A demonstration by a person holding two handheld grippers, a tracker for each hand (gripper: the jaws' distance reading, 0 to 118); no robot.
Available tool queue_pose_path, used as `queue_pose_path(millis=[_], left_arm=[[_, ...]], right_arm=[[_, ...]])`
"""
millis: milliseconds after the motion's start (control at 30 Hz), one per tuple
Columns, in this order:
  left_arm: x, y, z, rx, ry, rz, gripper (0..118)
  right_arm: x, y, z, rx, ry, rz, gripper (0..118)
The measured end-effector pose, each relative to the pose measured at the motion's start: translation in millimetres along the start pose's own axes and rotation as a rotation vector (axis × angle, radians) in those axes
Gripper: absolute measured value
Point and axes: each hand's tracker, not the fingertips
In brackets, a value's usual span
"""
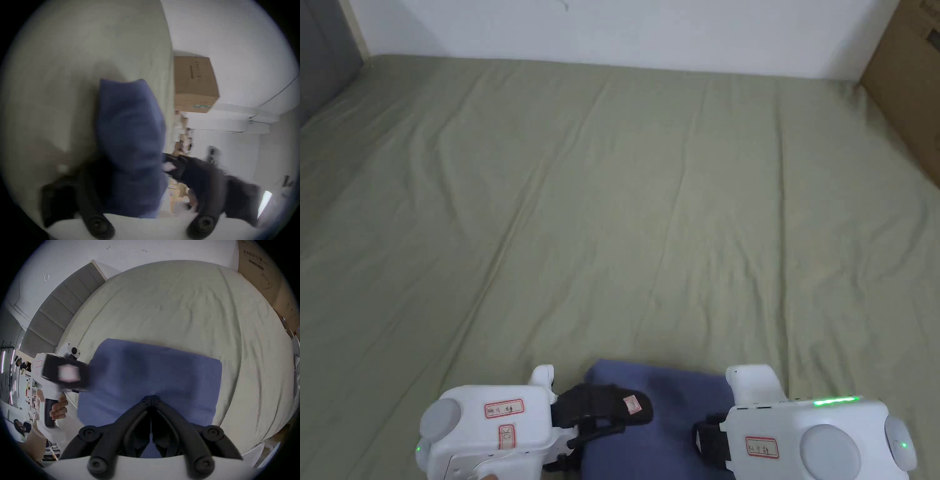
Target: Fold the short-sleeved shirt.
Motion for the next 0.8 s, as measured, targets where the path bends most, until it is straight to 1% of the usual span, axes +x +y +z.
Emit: queue_pose_path(millis=[67, 100, 133, 167, 233, 367, 500, 533, 600, 633, 667, 700, 767, 800], left_arm=[[0.8, -1.4, 3.0, 0.027, 0.199, -0.067, 28], [-2.5, -3.3, 3.7, 0.009, 0.11, -0.023, 28], [-4.2, -3.5, 11.6, 0.005, -0.008, 0.026, 28], [-0.3, -4.7, 15.4, 0.01, 0.012, 0.012, 28], [13.4, -7.2, 21.3, 0.001, 0.108, -0.094, 28], [18.5, 0.2, 44.4, 0.012, 0.125, -0.107, 28], [22.3, 21.3, 98.1, 0.063, 0.253, -0.181, 28], [26.7, 28.8, 115.8, 0.066, 0.31, -0.211, 28], [37.9, 46.2, 155.7, 0.112, 0.499, -0.256, 28], [43.6, 55.0, 175.3, 0.124, 0.595, -0.32, 28], [46.8, 64.0, 194.2, 0.136, 0.685, -0.348, 28], [49.1, 73.8, 209.6, 0.144, 0.782, -0.371, 28], [53.9, 89.6, 243.7, 0.139, 0.969, -0.372, 28], [53.3, 98.0, 255.2, 0.115, 1.055, -0.397, 28]], right_arm=[[0.9, -0.4, 2.8, 0.003, 0.003, -0.004, 0], [1.1, -0.2, 3.5, -0.002, 0.004, -0.01, 0], [1.7, 0.1, 4.7, -0.004, 0.007, -0.011, 0], [1.3, -0.2, 7.0, -0.003, 0.01, -0.009, 0], [-2.4, 0.0, 13.2, 0.008, -0.006, 0.001, 0], [-4.8, 5.7, 23.5, 0.042, 0.004, 0.005, 0], [-5.7, 12.3, 28.5, 0.066, -0.001, -0.008, 0], [-4.8, 15.1, 28.3, 0.067, -0.006, -0.01, 0], [-2.4, 19.2, 27.6, 0.08, -0.027, -0.029, 0], [-0.6, 21.6, 26.9, 0.081, -0.03, -0.043, 0], [0.4, 24.1, 26.3, 0.084, -0.027, -0.057, 0], [1.3, 25.3, 26.0, 0.086, -0.025, -0.065, 0], [2.0, 27.9, 25.1, 0.087, -0.025, -0.075, 0], [1.5, 29.4, 23.8, 0.087, -0.029, -0.077, 0]])
